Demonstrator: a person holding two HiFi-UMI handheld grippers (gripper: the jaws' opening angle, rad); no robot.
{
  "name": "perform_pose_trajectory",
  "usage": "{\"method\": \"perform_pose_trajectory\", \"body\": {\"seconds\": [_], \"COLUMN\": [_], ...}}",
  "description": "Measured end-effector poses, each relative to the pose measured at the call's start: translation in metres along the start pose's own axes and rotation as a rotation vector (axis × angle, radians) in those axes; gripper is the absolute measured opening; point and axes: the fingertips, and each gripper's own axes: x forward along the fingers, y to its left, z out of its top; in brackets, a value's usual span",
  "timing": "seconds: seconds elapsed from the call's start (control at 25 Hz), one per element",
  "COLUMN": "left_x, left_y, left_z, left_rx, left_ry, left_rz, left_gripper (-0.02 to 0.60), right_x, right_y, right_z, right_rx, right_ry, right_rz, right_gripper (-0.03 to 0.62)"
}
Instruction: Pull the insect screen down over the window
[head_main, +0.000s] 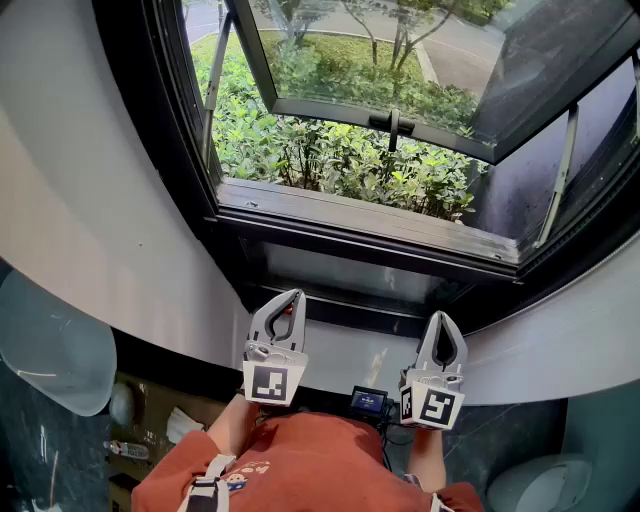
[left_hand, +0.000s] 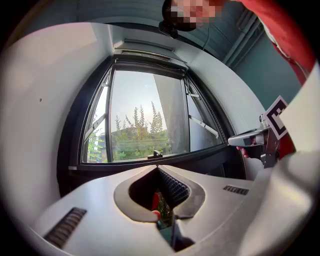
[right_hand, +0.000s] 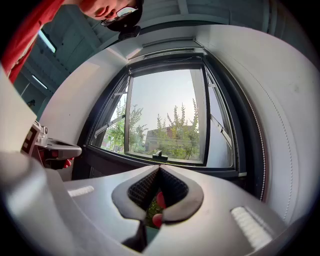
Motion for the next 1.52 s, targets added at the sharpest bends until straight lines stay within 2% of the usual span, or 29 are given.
{"method": "perform_pose_trajectory", "body": {"seconds": [0.56,0.76,1.52], "left_x": [0.001,0.001,0.004], "left_y": [0.003,0.005,0.014], "left_z": [0.003,0.003,0.022], "left_rx": [-0.008,-0.010,0.011], "left_ry": [-0.011,-0.008,-0.044], "left_rz": [0.014,0.020,0.029], "left_gripper": [0.006,0.006,0.005], "right_x": [0.002,0.004,0.016], "right_y": [0.004,0.007,0.011], "right_z": [-0.001,0.002,0.028], "right_rx": [-0.020,0.001,-0.052], "right_ry": [0.000,-0.021,-0.099], "right_rz": [0.006,0.015,0.021], "right_gripper": [0.009,0.009,0.009]}}
